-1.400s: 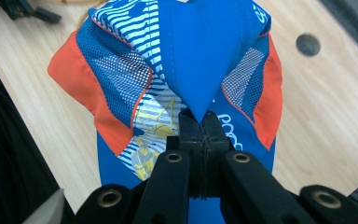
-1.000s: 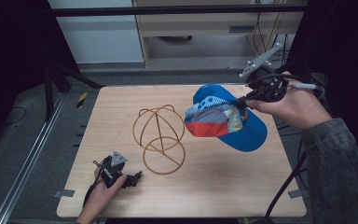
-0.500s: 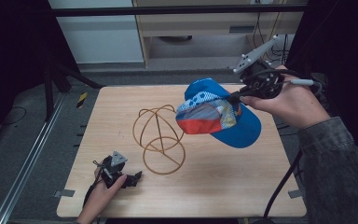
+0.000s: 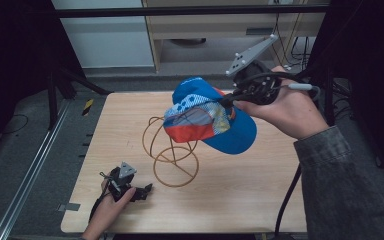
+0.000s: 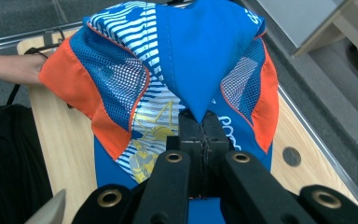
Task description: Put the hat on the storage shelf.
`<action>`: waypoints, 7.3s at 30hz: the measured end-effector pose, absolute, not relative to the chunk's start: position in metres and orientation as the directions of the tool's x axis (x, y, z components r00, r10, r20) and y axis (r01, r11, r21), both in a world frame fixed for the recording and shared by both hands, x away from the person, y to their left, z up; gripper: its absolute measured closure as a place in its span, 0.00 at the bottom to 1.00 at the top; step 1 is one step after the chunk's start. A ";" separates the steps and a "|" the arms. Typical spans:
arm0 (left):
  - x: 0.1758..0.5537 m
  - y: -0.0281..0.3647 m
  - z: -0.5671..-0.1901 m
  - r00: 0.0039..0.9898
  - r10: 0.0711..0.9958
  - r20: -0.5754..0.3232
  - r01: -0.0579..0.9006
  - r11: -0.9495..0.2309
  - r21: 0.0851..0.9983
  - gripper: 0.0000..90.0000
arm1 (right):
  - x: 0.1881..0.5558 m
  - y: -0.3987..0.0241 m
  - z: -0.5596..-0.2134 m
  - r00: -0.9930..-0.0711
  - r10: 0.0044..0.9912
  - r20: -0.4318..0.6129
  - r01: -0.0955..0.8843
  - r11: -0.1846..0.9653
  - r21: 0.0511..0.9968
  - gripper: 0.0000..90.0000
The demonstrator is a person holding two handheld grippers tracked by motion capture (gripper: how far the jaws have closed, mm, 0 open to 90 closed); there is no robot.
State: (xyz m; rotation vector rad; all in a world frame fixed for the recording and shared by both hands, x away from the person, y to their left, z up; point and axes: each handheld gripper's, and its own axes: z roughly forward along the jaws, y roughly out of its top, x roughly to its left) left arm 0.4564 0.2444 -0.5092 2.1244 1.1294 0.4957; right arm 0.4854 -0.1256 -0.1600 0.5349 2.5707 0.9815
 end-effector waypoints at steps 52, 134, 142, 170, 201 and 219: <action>0.456 0.243 -0.509 0.566 0.824 0.021 0.570 -0.409 0.712 0.00 | 0.525 -0.037 -0.175 -0.903 0.396 -0.165 0.179 0.698 0.694 1.00; 0.456 0.242 -0.509 0.570 0.821 0.018 0.570 -0.411 0.711 0.00 | 0.543 0.016 -0.229 -0.932 0.343 -0.119 0.200 0.758 0.621 0.87; 0.456 0.243 -0.509 0.570 0.821 0.020 0.570 -0.412 0.711 0.00 | 0.542 0.014 -0.228 -0.928 0.352 -0.123 0.201 0.751 0.628 0.74; 0.455 0.242 -0.509 0.570 0.821 0.019 0.570 -0.413 0.711 0.00 | 0.534 0.006 -0.228 -0.919 0.377 -0.118 0.218 0.734 0.644 0.42; 0.455 0.242 -0.509 0.572 0.820 0.020 0.570 -0.414 0.710 0.00 | 0.518 -0.009 -0.226 -0.889 0.429 -0.160 0.208 0.690 0.693 0.07; 0.455 0.242 -0.509 0.573 0.820 0.019 0.568 -0.414 0.711 0.00 | 0.506 -0.039 -0.229 -0.873 0.460 -0.163 0.205 0.649 0.733 0.06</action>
